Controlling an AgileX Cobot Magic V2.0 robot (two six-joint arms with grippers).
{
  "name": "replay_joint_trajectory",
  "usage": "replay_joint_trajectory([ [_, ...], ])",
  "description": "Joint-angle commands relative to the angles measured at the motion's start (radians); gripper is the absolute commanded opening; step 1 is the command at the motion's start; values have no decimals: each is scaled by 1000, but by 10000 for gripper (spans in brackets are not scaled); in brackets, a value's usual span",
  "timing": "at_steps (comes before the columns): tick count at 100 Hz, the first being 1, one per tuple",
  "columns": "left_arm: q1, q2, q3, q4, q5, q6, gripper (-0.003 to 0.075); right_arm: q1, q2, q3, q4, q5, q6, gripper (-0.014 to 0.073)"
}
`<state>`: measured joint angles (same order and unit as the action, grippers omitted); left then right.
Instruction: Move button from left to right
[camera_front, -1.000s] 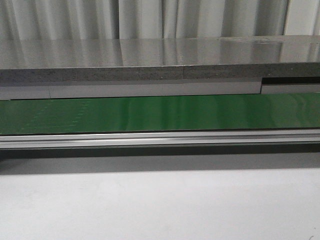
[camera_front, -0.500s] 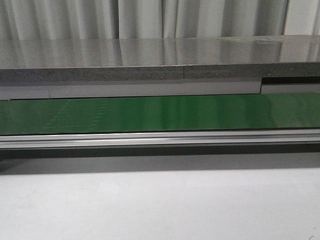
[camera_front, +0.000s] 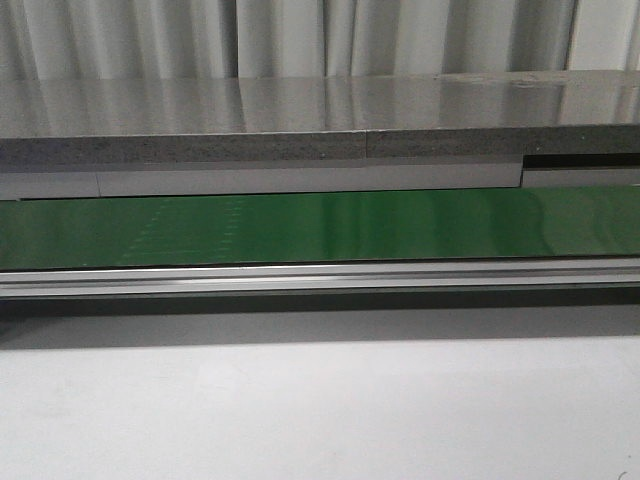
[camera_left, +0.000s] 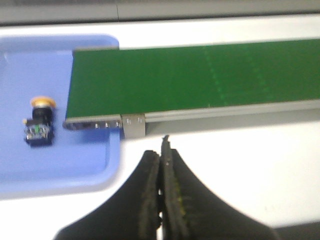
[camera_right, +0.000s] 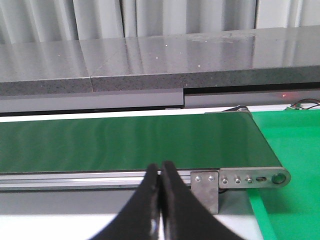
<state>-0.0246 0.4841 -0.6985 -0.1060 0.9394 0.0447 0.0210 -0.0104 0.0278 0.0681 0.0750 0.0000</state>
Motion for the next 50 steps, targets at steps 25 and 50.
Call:
replay_joint_trajectory([
  [25, 1, 164, -111, -34, 147, -7, -21, 0, -18, -17, -7, -86, 0, -68],
  [50, 1, 171, -111, -34, 143, -7, -20, 0, -18, -17, -7, -86, 0, -68],
])
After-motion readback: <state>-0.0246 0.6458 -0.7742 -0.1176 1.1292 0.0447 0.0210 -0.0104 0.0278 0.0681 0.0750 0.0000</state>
